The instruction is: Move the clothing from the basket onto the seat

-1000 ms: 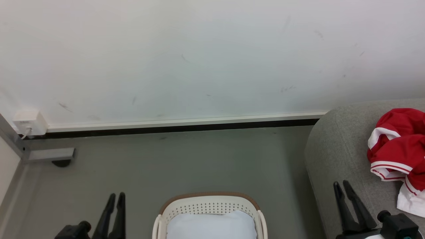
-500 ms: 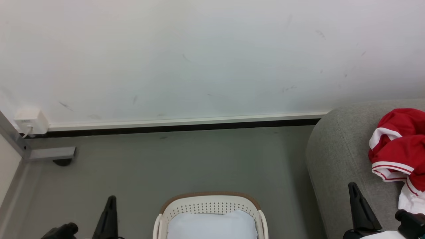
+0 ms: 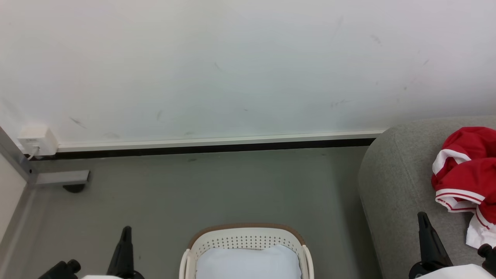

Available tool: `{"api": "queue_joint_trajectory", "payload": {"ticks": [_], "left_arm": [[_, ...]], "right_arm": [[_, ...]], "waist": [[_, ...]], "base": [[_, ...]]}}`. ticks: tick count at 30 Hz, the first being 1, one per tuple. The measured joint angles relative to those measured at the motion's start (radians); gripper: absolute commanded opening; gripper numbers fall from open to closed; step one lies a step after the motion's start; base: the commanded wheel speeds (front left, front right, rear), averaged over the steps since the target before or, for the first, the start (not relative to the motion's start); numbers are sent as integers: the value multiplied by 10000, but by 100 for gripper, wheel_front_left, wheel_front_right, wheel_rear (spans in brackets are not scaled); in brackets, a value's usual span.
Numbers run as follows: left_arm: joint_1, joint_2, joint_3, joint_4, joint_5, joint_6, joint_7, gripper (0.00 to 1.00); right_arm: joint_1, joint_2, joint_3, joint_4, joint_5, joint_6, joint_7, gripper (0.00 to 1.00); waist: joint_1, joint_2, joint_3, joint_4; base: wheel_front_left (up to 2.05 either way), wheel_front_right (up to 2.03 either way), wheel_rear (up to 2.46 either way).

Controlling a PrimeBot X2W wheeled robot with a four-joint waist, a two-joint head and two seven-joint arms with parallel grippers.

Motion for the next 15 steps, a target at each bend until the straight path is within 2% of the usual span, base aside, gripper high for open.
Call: {"api": "queue_joint_trajectory", "payload": {"ticks": [15], "left_arm": [[-183,2,119,2,-2002,0,535,0]], "right_arm": [[-72,59,-355,2,1873,0,523,0]], "waist": [[0,0,21,45]], "base": [[0,0,0]]}}
